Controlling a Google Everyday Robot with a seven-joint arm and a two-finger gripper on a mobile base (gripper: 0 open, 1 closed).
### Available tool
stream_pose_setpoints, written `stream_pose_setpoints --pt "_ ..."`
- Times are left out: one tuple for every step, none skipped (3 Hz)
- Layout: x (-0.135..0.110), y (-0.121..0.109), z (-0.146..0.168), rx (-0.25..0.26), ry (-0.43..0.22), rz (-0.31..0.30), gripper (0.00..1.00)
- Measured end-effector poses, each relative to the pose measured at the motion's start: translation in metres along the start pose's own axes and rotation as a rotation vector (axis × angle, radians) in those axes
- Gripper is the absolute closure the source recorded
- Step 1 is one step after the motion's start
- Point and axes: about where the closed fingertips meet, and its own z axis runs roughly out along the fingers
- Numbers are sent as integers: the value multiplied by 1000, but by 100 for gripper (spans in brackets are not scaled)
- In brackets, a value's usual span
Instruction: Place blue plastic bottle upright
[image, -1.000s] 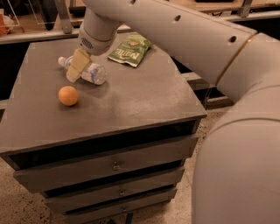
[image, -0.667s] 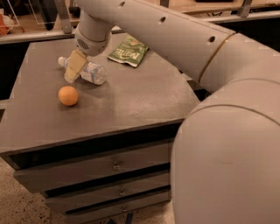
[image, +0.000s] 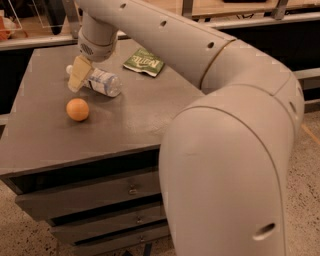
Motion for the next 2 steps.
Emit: stream_pose_setpoints --pt "-6 0 12 -5 36 -13 0" --pt "-4 -5 27 -1 82 -15 0"
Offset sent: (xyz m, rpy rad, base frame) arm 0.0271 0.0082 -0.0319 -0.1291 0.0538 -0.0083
